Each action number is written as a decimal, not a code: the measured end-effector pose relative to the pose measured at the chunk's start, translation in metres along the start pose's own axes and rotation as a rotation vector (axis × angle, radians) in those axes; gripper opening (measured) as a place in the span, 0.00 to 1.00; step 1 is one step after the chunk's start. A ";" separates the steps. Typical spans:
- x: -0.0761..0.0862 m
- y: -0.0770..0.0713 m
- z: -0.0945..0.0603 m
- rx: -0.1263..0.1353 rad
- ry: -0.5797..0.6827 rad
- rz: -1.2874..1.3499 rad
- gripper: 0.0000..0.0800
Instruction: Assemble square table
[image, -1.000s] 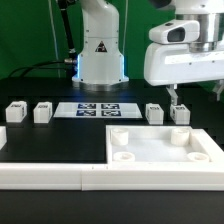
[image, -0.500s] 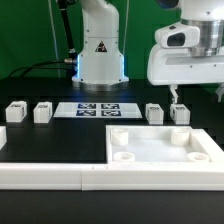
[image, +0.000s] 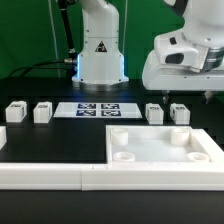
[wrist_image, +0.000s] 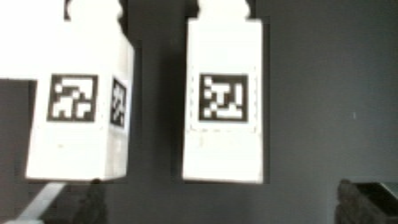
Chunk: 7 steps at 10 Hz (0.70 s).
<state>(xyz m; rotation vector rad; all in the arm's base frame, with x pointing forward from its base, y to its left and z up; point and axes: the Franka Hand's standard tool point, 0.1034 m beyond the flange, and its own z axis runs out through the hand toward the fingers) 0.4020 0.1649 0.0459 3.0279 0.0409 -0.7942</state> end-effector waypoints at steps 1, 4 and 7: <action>0.002 -0.003 0.001 -0.010 -0.086 -0.003 0.81; 0.002 0.001 0.005 -0.033 -0.287 -0.001 0.81; -0.005 -0.006 0.017 -0.055 -0.308 0.045 0.81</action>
Offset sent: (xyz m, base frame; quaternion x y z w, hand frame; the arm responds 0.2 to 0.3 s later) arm 0.0000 0.0000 0.0000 0.0000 -0.1938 0.0000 0.9810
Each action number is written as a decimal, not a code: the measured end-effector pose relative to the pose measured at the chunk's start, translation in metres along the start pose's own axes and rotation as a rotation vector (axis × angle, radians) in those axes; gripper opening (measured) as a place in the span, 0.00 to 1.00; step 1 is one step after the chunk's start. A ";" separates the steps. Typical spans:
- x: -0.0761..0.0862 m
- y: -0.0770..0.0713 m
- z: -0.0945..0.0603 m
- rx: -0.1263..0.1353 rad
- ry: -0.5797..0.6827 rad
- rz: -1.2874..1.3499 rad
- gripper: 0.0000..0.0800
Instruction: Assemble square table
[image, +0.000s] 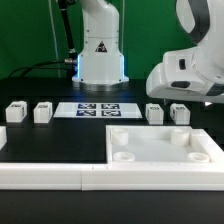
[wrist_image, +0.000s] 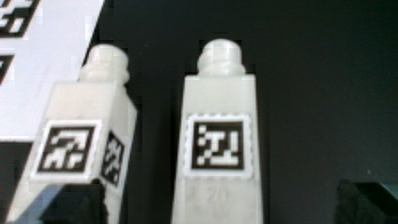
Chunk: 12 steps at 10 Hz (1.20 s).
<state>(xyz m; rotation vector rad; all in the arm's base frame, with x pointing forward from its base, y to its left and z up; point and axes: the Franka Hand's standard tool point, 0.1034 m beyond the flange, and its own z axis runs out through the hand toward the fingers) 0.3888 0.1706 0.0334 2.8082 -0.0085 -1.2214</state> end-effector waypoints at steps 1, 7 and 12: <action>-0.002 -0.002 0.008 0.000 -0.013 0.030 0.81; 0.004 -0.008 0.028 0.084 -0.122 0.151 0.81; 0.006 -0.006 0.030 0.095 -0.122 0.158 0.36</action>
Offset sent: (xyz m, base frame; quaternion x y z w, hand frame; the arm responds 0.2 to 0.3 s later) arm -0.0050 -0.0017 -0.0078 0.0123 -0.0273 0.0224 0.9993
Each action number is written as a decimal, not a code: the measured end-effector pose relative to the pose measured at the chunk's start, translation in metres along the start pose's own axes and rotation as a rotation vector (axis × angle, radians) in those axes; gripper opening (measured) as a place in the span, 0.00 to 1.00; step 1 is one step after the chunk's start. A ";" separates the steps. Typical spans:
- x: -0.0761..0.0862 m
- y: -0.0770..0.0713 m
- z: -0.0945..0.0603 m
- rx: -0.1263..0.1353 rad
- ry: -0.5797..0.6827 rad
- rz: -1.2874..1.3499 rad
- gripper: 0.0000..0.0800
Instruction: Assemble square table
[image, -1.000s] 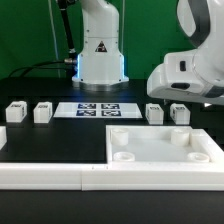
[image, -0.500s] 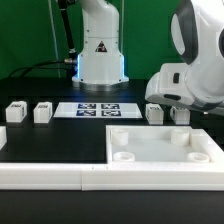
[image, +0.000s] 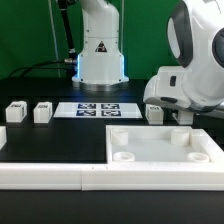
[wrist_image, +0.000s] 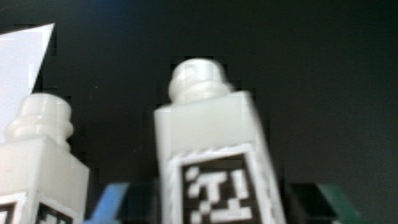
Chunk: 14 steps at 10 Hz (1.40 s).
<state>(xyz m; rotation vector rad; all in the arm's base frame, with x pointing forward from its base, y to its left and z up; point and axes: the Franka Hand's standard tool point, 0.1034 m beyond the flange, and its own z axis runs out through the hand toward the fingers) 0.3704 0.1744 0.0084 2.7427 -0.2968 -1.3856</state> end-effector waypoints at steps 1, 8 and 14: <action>0.000 0.000 0.000 0.000 0.000 -0.001 0.36; -0.007 0.010 -0.025 0.005 -0.014 -0.042 0.36; -0.011 0.068 -0.126 0.130 0.172 -0.030 0.36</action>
Offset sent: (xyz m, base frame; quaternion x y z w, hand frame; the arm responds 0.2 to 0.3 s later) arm 0.0000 0.0000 0.0000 0.0000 0.0000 0.0000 1.0000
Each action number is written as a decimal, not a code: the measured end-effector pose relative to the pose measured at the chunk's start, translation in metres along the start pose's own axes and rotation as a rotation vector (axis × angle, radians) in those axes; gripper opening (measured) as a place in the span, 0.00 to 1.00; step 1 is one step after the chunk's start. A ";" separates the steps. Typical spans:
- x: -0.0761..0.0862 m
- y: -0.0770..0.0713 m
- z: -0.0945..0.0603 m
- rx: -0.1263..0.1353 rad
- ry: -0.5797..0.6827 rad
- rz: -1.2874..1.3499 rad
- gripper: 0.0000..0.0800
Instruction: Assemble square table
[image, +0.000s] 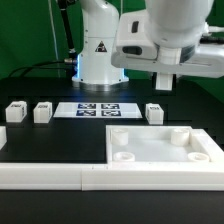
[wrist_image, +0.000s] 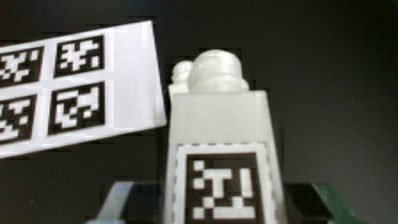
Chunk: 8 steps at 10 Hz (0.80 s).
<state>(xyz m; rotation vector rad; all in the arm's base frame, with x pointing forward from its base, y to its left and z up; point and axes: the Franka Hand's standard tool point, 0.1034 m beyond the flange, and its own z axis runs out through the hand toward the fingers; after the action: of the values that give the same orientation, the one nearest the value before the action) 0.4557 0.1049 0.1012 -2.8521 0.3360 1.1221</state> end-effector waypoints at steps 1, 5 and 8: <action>-0.002 -0.002 0.000 0.005 0.049 -0.004 0.36; 0.025 -0.024 -0.043 0.016 0.357 -0.057 0.36; 0.041 -0.038 -0.073 0.041 0.603 -0.098 0.36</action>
Offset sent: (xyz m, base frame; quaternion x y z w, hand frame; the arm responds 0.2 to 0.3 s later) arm 0.0510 0.0062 -0.0033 -0.0349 0.1758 -0.0349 0.9832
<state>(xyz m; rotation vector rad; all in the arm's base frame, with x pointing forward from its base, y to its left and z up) 0.5424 0.1246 0.1260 -3.0624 0.2310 0.2119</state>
